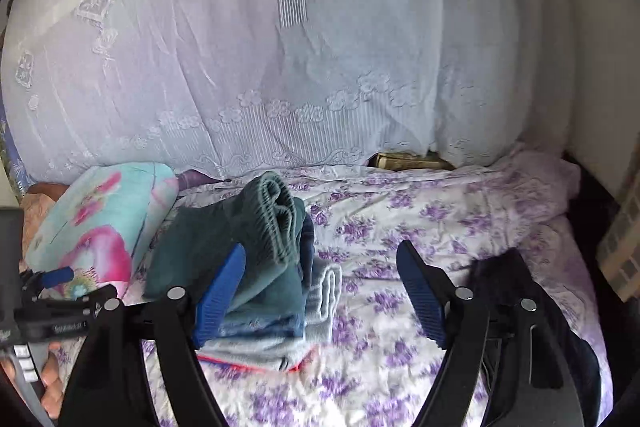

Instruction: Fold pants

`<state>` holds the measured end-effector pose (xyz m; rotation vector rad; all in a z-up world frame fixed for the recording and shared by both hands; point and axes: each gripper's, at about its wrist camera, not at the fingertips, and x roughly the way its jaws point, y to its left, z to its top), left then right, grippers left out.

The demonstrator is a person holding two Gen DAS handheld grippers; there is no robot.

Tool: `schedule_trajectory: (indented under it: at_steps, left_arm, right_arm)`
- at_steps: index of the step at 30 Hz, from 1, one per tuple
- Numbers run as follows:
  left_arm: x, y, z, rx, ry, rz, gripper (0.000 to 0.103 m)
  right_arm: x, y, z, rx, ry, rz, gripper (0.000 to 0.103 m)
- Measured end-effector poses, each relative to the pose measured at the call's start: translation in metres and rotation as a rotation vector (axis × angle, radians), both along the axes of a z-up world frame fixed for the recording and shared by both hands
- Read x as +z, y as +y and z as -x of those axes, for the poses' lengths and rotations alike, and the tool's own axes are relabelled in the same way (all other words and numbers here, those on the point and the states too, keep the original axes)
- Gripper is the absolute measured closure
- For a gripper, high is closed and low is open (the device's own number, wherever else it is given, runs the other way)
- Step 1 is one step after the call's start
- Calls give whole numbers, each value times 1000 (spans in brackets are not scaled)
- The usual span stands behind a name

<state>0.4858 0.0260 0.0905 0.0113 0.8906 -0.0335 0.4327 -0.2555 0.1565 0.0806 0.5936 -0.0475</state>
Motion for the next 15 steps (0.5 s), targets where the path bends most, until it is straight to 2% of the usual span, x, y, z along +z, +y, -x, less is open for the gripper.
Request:
schedule_trajectory:
  at_steps: [2, 6, 9, 12, 15]
  left_arm:
    - [8, -4, 50, -15, -46, -22, 5]
    - [0, -20, 145, -35, -106, -99, 5]
    - [-16, -24, 202, -58, -113, -51, 5]
    - [-35, -31, 239, -77, -132, -28, 5]
    - [-46, -37, 254, -81, -164, -59, 5]
  right_arm:
    - [0, 8, 37, 28, 7, -2, 13]
    - [-31, 34, 119, 115, 38, 47, 11]
    - [-68, 41, 169, 138, 63, 27, 11]
    - [-109, 44, 199, 116, 88, 22, 11]
    - [-142, 44, 208, 44, 95, 32, 10]
